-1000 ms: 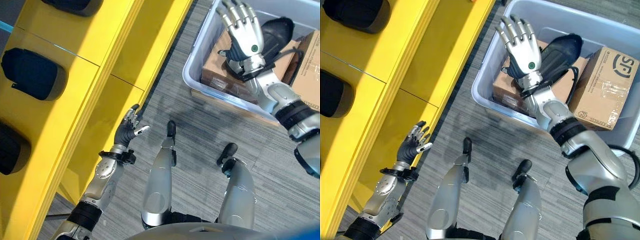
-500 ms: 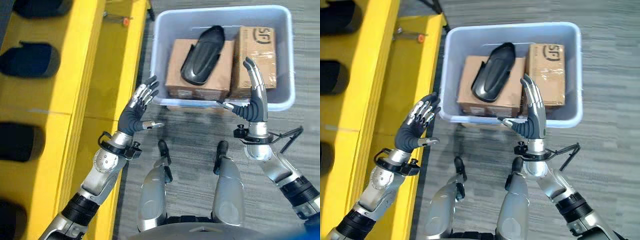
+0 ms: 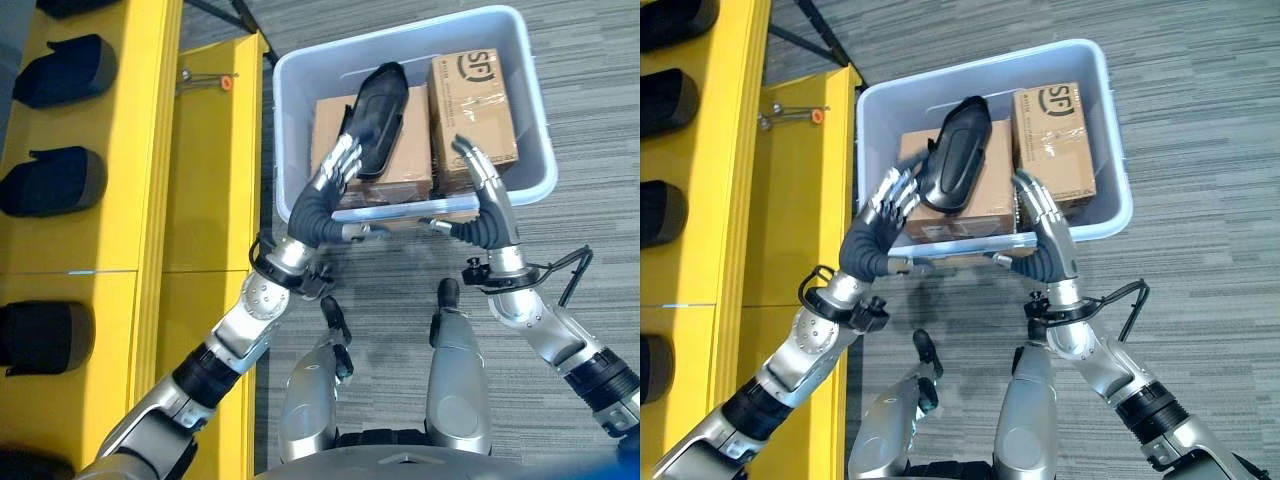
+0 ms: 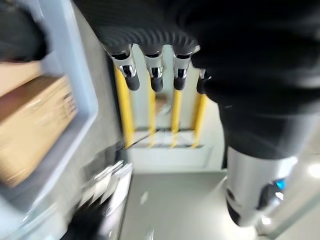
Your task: Move parts from the plastic box to the shelf.
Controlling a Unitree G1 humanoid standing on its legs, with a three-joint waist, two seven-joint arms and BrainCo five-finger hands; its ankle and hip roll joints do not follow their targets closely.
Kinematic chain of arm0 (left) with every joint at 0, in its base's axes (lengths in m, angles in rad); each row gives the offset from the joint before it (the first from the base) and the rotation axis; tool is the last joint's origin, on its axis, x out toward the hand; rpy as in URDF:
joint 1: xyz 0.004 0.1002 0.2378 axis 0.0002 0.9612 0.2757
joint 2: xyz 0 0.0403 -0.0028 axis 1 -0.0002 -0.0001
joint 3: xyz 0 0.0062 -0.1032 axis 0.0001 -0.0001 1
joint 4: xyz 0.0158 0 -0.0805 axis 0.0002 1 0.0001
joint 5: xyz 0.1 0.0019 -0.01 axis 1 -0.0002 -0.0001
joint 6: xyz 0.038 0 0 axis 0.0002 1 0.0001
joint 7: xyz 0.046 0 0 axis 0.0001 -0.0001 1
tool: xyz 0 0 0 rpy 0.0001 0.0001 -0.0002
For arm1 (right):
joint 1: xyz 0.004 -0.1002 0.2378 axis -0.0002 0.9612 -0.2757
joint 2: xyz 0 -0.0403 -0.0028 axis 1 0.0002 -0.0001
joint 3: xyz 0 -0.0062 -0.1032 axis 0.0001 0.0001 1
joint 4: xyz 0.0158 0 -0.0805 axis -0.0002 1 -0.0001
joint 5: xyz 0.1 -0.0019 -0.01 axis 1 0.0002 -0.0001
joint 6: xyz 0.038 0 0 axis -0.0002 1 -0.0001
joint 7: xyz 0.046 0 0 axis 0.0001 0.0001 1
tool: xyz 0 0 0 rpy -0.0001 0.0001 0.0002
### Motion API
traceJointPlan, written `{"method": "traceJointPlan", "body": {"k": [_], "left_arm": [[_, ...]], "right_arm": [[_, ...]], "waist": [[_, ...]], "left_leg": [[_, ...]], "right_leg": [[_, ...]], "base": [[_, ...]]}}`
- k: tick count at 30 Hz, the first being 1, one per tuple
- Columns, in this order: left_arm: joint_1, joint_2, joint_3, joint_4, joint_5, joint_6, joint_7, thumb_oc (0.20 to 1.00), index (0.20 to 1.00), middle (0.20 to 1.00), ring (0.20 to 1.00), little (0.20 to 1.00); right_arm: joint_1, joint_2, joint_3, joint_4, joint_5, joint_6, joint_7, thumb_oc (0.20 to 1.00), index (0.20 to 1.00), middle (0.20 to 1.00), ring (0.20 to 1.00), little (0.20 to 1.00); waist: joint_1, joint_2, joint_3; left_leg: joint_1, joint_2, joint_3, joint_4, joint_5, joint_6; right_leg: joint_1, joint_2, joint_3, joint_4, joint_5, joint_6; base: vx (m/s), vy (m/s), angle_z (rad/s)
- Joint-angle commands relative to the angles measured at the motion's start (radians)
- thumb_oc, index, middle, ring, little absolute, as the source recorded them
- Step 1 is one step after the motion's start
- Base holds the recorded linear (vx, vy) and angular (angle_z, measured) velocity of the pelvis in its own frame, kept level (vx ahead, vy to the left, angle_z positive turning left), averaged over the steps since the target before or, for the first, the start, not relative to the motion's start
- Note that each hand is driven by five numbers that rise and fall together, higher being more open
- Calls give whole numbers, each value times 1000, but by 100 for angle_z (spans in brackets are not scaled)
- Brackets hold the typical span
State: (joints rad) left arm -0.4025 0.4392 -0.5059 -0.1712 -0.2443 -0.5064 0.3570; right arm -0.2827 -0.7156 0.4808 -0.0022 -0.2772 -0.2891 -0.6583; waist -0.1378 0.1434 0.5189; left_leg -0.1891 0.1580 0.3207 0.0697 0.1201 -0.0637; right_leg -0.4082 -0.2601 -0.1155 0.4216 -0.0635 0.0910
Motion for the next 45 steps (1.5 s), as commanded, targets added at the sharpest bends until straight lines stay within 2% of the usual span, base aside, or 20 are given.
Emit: {"method": "traceJointPlan", "body": {"k": [1,2,3,5,6,8,9,10,13,18,22,27,29,30,32,34,36,42,44,45], "left_arm": [[-6,21,114,-29,155,-7,222,1000,1000,1000,1000,1000],[-14,19,124,-25,165,13,229,1000,1000,1000,1000,1000],[-46,6,149,3,147,71,246,1000,1000,1000,1000,1000],[-86,7,169,43,161,118,294,1000,1000,1000,1000,1000],[-128,-5,194,101,205,159,361,1000,1000,1000,1000,1000],[-141,-5,210,119,210,164,402,1000,1000,1000,1000,1000],[-151,-5,229,139,233,150,462,1000,1000,1000,1000,1000],[-175,0,258,171,228,168,516,1000,1000,1000,1000,1000],[-234,3,284,263,217,208,544,1000,1000,1000,1000,1000],[-299,11,301,355,191,250,531,1000,1000,1000,1000,1000],[-348,20,307,428,195,282,558,1000,1000,1000,1000,1000],[-419,35,354,569,192,289,702,1000,1000,1000,1000,1000],[-429,30,372,609,165,224,761,1000,1000,1000,1000,1000],[-415,5,403,625,169,180,786,1000,1000,1000,1000,1000],[-378,-22,420,632,214,191,856,1000,1000,1000,1000,1000],[-371,-31,426,646,218,194,858,1000,1000,1000,1000,1000],[-376,-29,431,678,213,239,816,1000,1000,1000,1000,1000],[-401,-6,430,767,144,236,800,1000,1000,1000,1000,1000],[-402,5,411,793,143,296,733,1000,1000,1000,1000,1000],[-404,9,406,801,142,306,721,1000,1000,1000,1000,1000]], "right_arm": [[-39,51,-18,-34,18,3,-1,1000,1000,1000,1000,1000],[-39,55,-18,-34,26,4,4,1000,1000,1000,1000,1000],[-43,59,-20,-47,46,15,31,1000,1000,1000,1000,1000],[-45,64,-25,-64,60,28,66,1000,1000,1000,1000,1000],[-46,68,-33,-74,54,48,98,1000,1000,1000,1000,1000],[-43,69,-39,-75,53,49,114,1000,1000,1000,1000,1000],[-38,70,-44,-73,57,52,126,1000,1000,1000,1000,1000],[-34,69,-51,-75,55,50,137,1000,1000,1000,1000,1000],[-26,74,-69,-82,49,60,138,1000,1000,1000,1000,1000],[4,74,-113,-84,44,79,121,1000,1000,1000,1000,1000],[43,67,-154,-79,20,57,96,1000,1000,1000,1000,1000],[116,50,-241,-67,-30,58,-8,1000,1000,1000,1000,1000],[134,54,-257,-55,-30,73,-57,1000,1000,1000,1000,1000],[139,62,-266,-15,27,78,-96,1000,1000,1000,1000,1000],[149,76,-278,19,23,65,-129,1000,1000,1000,1000,1000],[148,83,-274,23,27,71,-132,1000,1000,1000,1000,1000],[141,88,-270,27,41,86,-136,1000,1000,1000,1000,1000],[119,86,-259,43,62,115,-142,1000,1000,1000,1000,1000],[113,84,-257,58,68,119,-149,1000,1000,1000,1000,1000],[113,82,-258,59,68,122,-151,1000,1000,1000,1000,1000]], "waist": [[-7,-70,-3],[-8,-73,-5],[-19,-80,-8],[-34,-87,-7],[-55,-94,-2],[-62,-97,1],[-67,-100,1],[-78,-112,1],[-107,-126,1],[-135,-136,1],[-156,-144,1],[-179,-166,1],[-181,-175,1],[-173,-178,1],[-160,-188,1],[-158,-189,1],[-153,-191,1],[-152,-190,1],[-152,-196,1],[-153,-197,1]], "left_leg": [[0,17,-90,83,-124,18],[-2,19,-90,84,-123,17],[-6,22,-87,86,-122,12],[-7,30,-72,89,-121,7],[-12,42,-39,96,-123,0],[-14,51,-13,97,-123,-4],[-13,58,14,96,-124,-9],[-10,66,33,100,-145,-25],[-45,83,62,109,-141,-34],[-87,94,90,117,-129,-40],[-117,100,107,132,-130,-42],[-173,105,115,161,-144,-44],[-185,105,114,164,-155,-40],[-202,99,108,168,-167,-36],[-225,95,90,178,-171,-32],[-230,93,87,181,-176,-29],[-240,94,82,187,-174,-28],[-260,97,85,198,-176,-31],[-270,100,83,207,-177,-31],[-273,100,84,210,-179,-31]], "right_leg": [[81,68,-13,-16,-86,-48],[79,70,-13,-18,-84,-48],[73,75,-11,-31,-75,-47],[65,73,-8,-47,-59,-41],[55,69,-8,-72,-39,-34],[47,61,-19,-80,-30,-29],[36,55,-29,-87,-22,-25],[27,55,-32,-104,-25,-10],[-15,64,-11,-136,-1,-3],[-57,65,6,-165,21,3],[-91,67,21,-170,31,4],[-145,75,34,-171,35,5],[-156,73,32,-174,39,7],[-165,73,31,-172,37,9],[-174,75,21,-160,31,5],[-175,74,19,-157,27,5],[-178,71,12,-156,28,4],[-196,68,5,-145,21,-1],[-202,68,3,-145,25,-1],[-205,69,3,-146,26,-1]], "base": [[4,-99,-6],[6,-83,-8],[18,-48,-9],[48,23,-9],[62,83,-13],[59,101,-39],[123,129,-63],[107,102,-66],[10,39,-56],[-19,31,-21],[-14,37,-10],[-36,-3,-13],[-54,-63,-8],[-70,-121,-2],[-63,-131,7],[-25,-50,7],[-22,-39,3],[-5,12,7],[0,0,0],[0,0,0]]}}
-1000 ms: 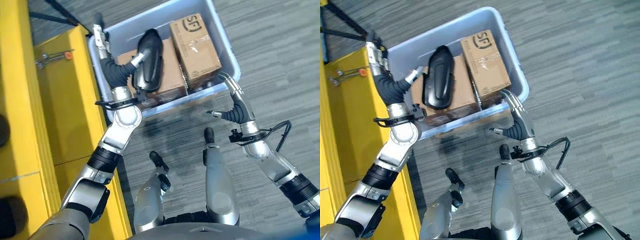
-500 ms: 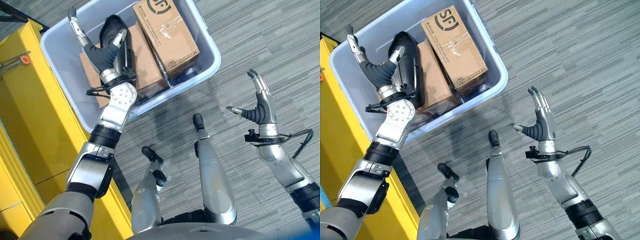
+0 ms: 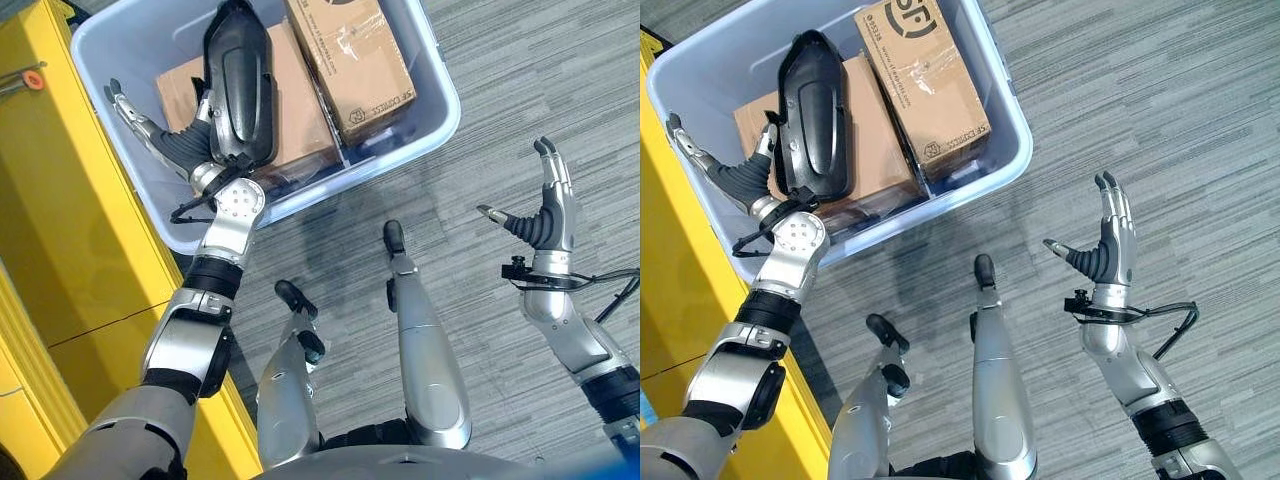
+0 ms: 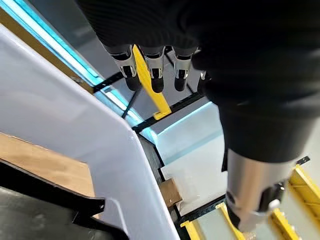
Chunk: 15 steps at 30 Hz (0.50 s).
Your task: Move parts from the plastic box to the shelf.
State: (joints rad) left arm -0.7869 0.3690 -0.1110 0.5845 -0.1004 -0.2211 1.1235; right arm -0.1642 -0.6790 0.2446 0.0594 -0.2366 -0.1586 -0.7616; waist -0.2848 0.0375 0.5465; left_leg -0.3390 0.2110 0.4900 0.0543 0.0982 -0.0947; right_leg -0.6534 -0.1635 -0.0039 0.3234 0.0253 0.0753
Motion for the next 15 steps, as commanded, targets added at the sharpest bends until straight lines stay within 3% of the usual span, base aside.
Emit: {"method": "traceJointPlan", "body": {"k": [1,13,15], "left_arm": [[-25,85,2,58,-12,31,-57,1000,1000,1000,1000,1000],[-150,148,-89,201,-73,158,-167,1000,1000,1000,1000,1000],[-157,127,-84,237,-171,161,-168,1000,1000,1000,1000,1000]], "right_arm": [[-7,42,-23,3,30,-5,-46,1000,1000,1000,1000,1000],[-43,19,-10,57,49,11,-22,1000,1000,1000,1000,1000],[-49,19,-7,66,58,12,-23,1000,1000,1000,1000,1000]], "waist": [[-9,-93,-27],[-34,-118,-27],[-35,-127,-27]], "left_leg": [[-130,50,-83,230,-159,-1],[-211,68,-79,302,-185,2],[-237,67,-87,319,-191,3]], "right_leg": [[35,-28,-107,-51,-59,14],[-27,-17,-94,-34,-55,8],[-44,-13,-93,-32,-56,8]], "base": [[0,0,0],[13,33,1],[18,3,-3]]}}
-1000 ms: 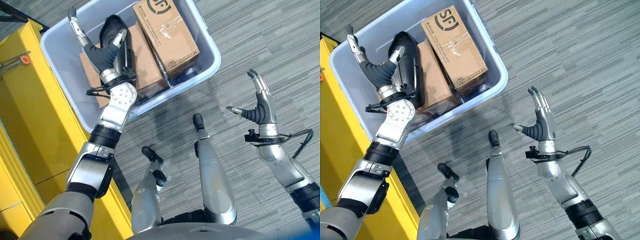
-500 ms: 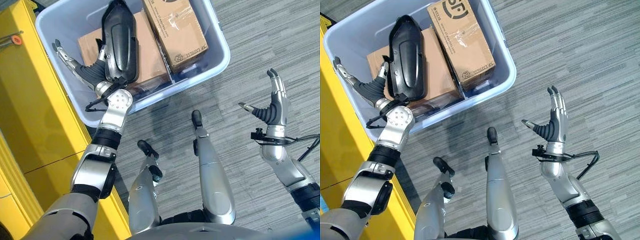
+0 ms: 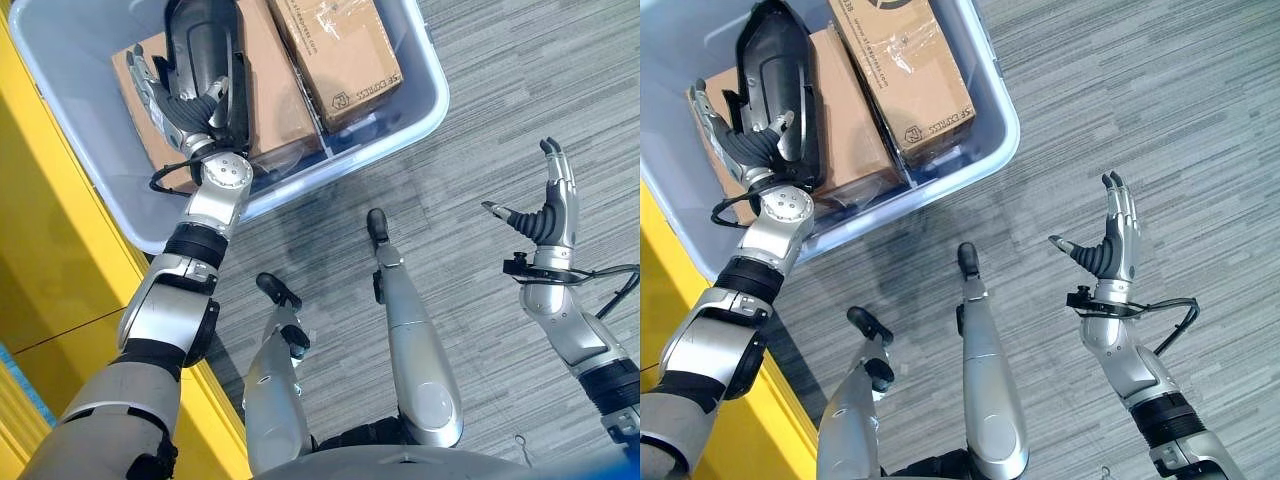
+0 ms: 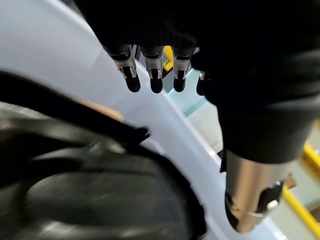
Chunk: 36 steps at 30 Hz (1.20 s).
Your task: Move parts from the plastic box to the shelf.
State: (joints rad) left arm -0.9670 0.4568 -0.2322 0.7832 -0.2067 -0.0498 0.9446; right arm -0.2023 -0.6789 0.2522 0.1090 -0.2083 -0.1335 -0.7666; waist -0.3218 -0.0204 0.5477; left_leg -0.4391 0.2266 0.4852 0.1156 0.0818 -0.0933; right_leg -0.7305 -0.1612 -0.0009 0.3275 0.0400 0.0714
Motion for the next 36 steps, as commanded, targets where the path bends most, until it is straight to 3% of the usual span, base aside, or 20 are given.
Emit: {"method": "traceJointPlan", "body": {"k": [1,3,7,10,11,14,18,21,22,26,29,30,33,34,36], "left_arm": [[26,32,38,48,-48,3,8,1000,1000,1000,1000,1000],[27,23,40,69,-49,10,8,1000,1000,1000,1000,1000],[25,6,74,131,-195,-25,83,1000,1000,1000,1000,1000],[39,-3,138,166,-276,-97,176,1000,1000,1000,1000,1000],[59,3,177,172,-274,-158,249,1000,1000,1000,1000,1000],[63,16,188,170,-231,-156,257,1000,1000,1000,1000,1000],[64,51,164,136,-26,-194,312,1000,1000,1000,1000,1000],[42,91,80,44,168,-237,239,1000,1000,1000,1000,1000],[42,91,80,44,168,-237,239,1000,1000,1000,1000,1000],[27,19,-47,-73,188,-339,82,1000,1000,1000,1000,1000],[-46,-31,-115,-83,155,-299,8,1000,1000,1000,1000,1000],[-64,-73,-135,-83,105,-249,27,1000,1000,1000,1000,1000],[-57,-105,-105,-36,-11,-190,88,1000,1000,1000,1000,1000],[-50,-108,-81,-9,-13,-164,156,1000,1000,1000,1000,1000],[-39,-97,-52,17,68,-214,242,1000,1000,1000,1000,1000]], "right_arm": [[-15,24,-14,19,31,-11,-16,1000,1000,1000,1000,1000],[-17,28,-11,21,32,-5,-17,1000,1000,1000,1000,1000],[-21,40,1,32,34,11,-22,1000,1000,1000,1000,1000],[-21,51,13,47,47,25,-55,1000,1000,1000,1000,1000],[-23,57,28,59,41,33,-85,1000,1000,1000,1000,1000],[-24,57,43,55,56,49,-100,1000,1000,1000,1000,1000],[-13,46,57,48,54,49,-121,1000,1000,1000,1000,1000],[14,35,52,42,54,58,-128,1000,1000,1000,1000,1000],[14,35,52,42,54,58,-128,1000,1000,1000,1000,1000],[30,40,50,50,36,53,-121,1000,1000,1000,1000,1000],[16,47,49,50,33,58,-101,1000,1000,1000,1000,1000],[15,48,41,41,34,76,-79,1000,1000,1000,1000,1000],[7,57,47,59,39,86,-60,1000,1000,1000,1000,1000],[5,62,52,64,37,85,-59,1000,1000,1000,1000,1000],[0,70,64,77,50,74,-82,1000,1000,1000,1000,1000]], "waist": [[2,-70,-28],[3,-75,-28],[4,-81,-28],[14,-84,-28],[25,-84,-28],[31,-89,-28],[35,-90,-28],[35,-78,-28],[35,-78,-28],[22,-78,-28],[-1,-92,-28],[-14,-100,-28],[-25,-109,-28],[-24,-111,-28],[-19,-113,-28]], "left_leg": [[-143,51,-84,263,-177,2],[-154,52,-85,272,-180,3],[-178,49,-98,299,-191,4],[-193,42,-114,310,-194,4],[-207,40,-126,318,-194,3],[-214,39,-132,320,-192,2],[-224,38,-134,326,-195,7],[-213,30,-126,319,-199,19],[-213,30,-126,319,-199,19],[-197,33,-107,306,-195,29],[-186,44,-89,306,-193,27],[-179,49,-81,305,-189,24],[-177,58,-75,309,-187,17],[-179,62,-76,310,-185,14],[-185,64,-80,312,-184,12]], "right_leg": [[30,-15,-96,-34,-71,12],[24,-17,-101,-33,-70,11],[10,-20,-109,-29,-71,11],[4,-23,-117,-27,-72,12],[-1,-24,-124,-22,-76,12],[-3,-23,-129,-21,-76,12],[-9,-22,-128,-12,-81,8],[0,-24,-129,-11,-82,8],[0,-24,-129,-11,-82,8],[17,-16,-132,-10,-85,9],[23,-4,-124,-9,-84,8],[28,3,-119,-17,-78,7],[27,12,-115,-21,-79,2],[26,13,-115,-22,-80,1],[22,13,-115,-18,-83,-1]], "base": [[0,0,0],[0,0,0],[0,0,0],[20,-67,9],[17,-94,16],[8,-52,10],[9,-11,11],[0,0,0],[0,39,1],[1,20,-1],[11,-24,-5],[25,-58,-11],[6,-48,-30],[-17,-71,-30],[-19,-77,-10]]}}
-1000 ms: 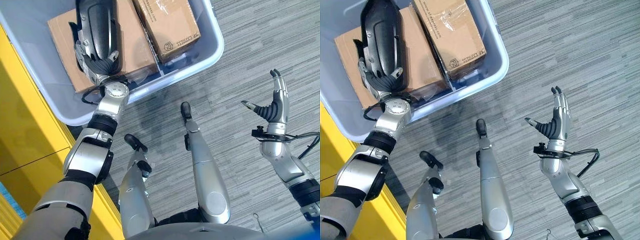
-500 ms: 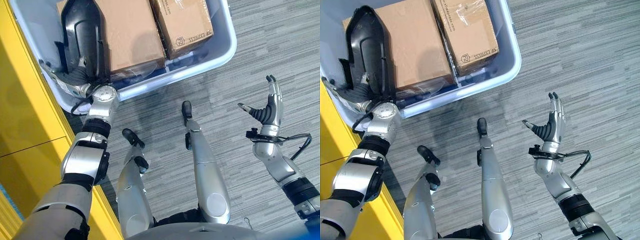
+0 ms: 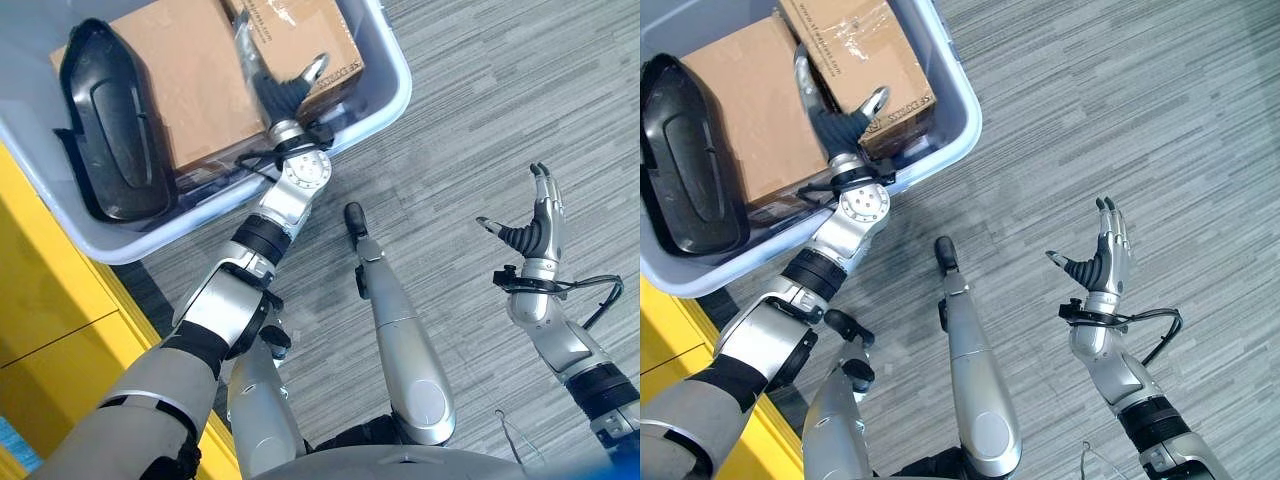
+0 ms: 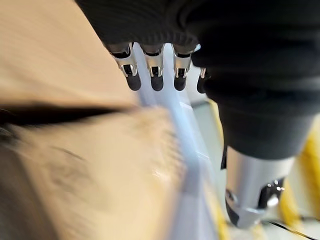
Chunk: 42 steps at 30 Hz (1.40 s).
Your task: Move parts from the plastic box to the shelf.
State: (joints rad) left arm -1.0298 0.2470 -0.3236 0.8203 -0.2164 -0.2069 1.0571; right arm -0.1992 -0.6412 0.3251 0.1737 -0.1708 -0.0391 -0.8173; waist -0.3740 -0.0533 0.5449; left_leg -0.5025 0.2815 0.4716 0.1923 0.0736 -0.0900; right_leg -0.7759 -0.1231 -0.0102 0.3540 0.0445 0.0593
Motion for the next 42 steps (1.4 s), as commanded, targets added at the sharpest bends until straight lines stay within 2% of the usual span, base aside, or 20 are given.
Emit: {"method": "traceJointPlan", "body": {"k": [1,3,6,9,13,14,15,16,17,20,25,27,28,29,31,33,35,39,41,42], "left_arm": [[29,120,44,-24,124,-79,141,1000,1000,1000,1000,1000],[26,139,36,-56,232,-124,211,1000,1000,1000,1000,1000],[69,170,66,-123,224,-107,274,1000,1000,1000,1000,1000],[112,208,110,-110,210,-92,290,1000,1000,1000,1000,1000],[147,260,147,-87,208,-102,263,1000,1000,1000,1000,1000],[156,271,150,-85,206,-105,241,1000,1000,1000,1000,1000],[153,283,135,-71,190,-81,152,1000,1000,1000,1000,1000],[146,283,125,-60,195,-68,122,1000,1000,1000,1000,1000],[118,283,90,-38,175,-22,63,1000,1000,1000,1000,1000],[93,279,59,-3,140,43,1,1000,1000,1000,1000,1000],[34,269,-23,77,132,101,-115,1000,1000,1000,1000,1000],[29,262,-31,86,109,101,-121,1000,1000,1000,1000,1000],[29,244,-29,93,39,102,-115,1000,1000,1000,1000,1000],[33,234,-18,96,-33,77,-106,1000,1000,1000,1000,1000],[36,219,1,108,-26,64,-109,1000,1000,1000,1000,1000],[53,194,11,120,-83,74,-133,1000,1000,1000,1000,1000],[58,185,21,131,-123,56,-149,1000,1000,1000,1000,1000],[62,165,49,176,-293,17,-252,1000,1000,1000,1000,1000],[62,159,56,187,-338,-1,-269,1000,1000,1000,1000,1000],[63,145,61,192,-374,-24,-321,1000,1000,1000,1000,1000]], "right_arm": [[0,34,-4,11,19,-25,-45,1000,1000,1000,1000,1000],[16,31,-2,6,25,-36,-57,1000,1000,1000,1000,1000],[36,35,-6,21,27,-48,-83,1000,1000,1000,1000,1000],[44,39,-6,32,27,-66,-101,1000,1000,1000,1000,1000],[49,28,-2,29,14,-65,-110,1000,1000,1000,1000,1000],[50,23,-3,28,14,-65,-107,1000,1000,1000,1000,1000],[40,15,8,31,25,-62,-108,1000,1000,1000,1000,1000],[34,14,11,34,29,-61,-105,1000,1000,1000,1000,1000],[18,12,21,42,47,-47,-94,1000,1000,1000,1000,1000],[3,18,28,57,50,-46,-86,1000,1000,1000,1000,1000],[-28,13,33,49,76,-26,-60,1000,1000,1000,1000,1000],[-32,11,34,48,74,-23,-56,1000,1000,1000,1000,1000],[-37,11,33,49,70,-22,-51,1000,1000,1000,1000,1000],[-38,11,34,47,73,-18,-50,1000,1000,1000,1000,1000],[-44,18,36,54,77,-11,-49,1000,1000,1000,1000,1000],[-47,24,37,55,85,-7,-41,1000,1000,1000,1000,1000],[-50,23,38,51,90,-3,-38,1000,1000,1000,1000,1000],[-62,23,38,52,97,5,-27,1000,1000,1000,1000,1000],[-65,22,38,49,99,15,-21,1000,1000,1000,1000,1000],[-72,26,39,53,100,23,-21,1000,1000,1000,1000,1000]], "waist": [[39,-81,-25],[47,-77,-25],[77,-55,-25],[97,-45,-25],[113,-38,-25],[117,-39,-25],[125,-44,-25],[126,-48,-25],[127,-59,-25],[121,-69,-25],[98,-102,-25],[94,-106,-25],[89,-112,-25],[88,-116,-25],[87,-118,-25],[88,-130,-25],[86,-135,-25],[83,-139,-25],[82,-138,-25],[80,-138,-25]], "left_leg": [[-126,9,-69,236,-175,9],[-121,5,-73,226,-173,10],[-112,-14,-89,205,-165,11],[-112,-21,-102,199,-162,9],[-114,-27,-111,189,-153,8],[-117,-29,-113,188,-152,10],[-130,-34,-118,195,-155,16],[-134,-35,-119,198,-157,17],[-145,-35,-121,207,-162,21],[-156,-35,-124,219,-166,22],[-197,-21,-123,256,-181,22],[-204,-18,-122,262,-182,21],[-210,-14,-121,267,-183,19],[-212,-13,-121,268,-183,18],[-213,-12,-121,272,-187,17],[-220,-7,-127,276,-184,13],[-219,-4,-126,274,-182,11],[-216,-3,-125,273,-180,10],[-216,-3,-126,271,-179,9],[-215,-3,-126,268,-176,8]], "right_leg": [[64,-26,-108,-44,-87,11],[69,-30,-115,-46,-86,11],[84,-42,-136,-58,-84,16],[92,-51,-151,-61,-88,17],[97,-58,-160,-61,-93,15],[96,-59,-162,-60,-93,16],[90,-62,-167,-53,-93,18],[88,-63,-168,-51,-93,19],[82,-62,-171,-47,-90,22],[75,-56,-167,-46,-85,24],[43,-39,-154,-48,-68,27],[38,-38,-152,-50,-65,27],[34,-35,-148,-51,-63,28],[33,-35,-148,-52,-62,28],[33,-32,-146,-52,-65,29],[33,-28,-151,-55,-57,31],[34,-28,-153,-57,-55,31],[35,-26,-155,-57,-56,30],[35,-25,-155,-56,-57,29],[33,-23,-153,-52,-57,28]], "base": [[-18,-76,4],[-12,-45,11],[-25,-15,20],[-31,16,14],[-24,83,11],[-31,97,13],[-36,91,15],[-39,95,26],[-18,52,16],[-4,17,4],[-6,1,-1],[-12,7,-6],[-10,4,-7],[-7,-3,-5],[-10,-50,-3],[-18,-87,-2],[-3,-16,-1],[0,0,0],[0,0,0],[0,0,0]]}}
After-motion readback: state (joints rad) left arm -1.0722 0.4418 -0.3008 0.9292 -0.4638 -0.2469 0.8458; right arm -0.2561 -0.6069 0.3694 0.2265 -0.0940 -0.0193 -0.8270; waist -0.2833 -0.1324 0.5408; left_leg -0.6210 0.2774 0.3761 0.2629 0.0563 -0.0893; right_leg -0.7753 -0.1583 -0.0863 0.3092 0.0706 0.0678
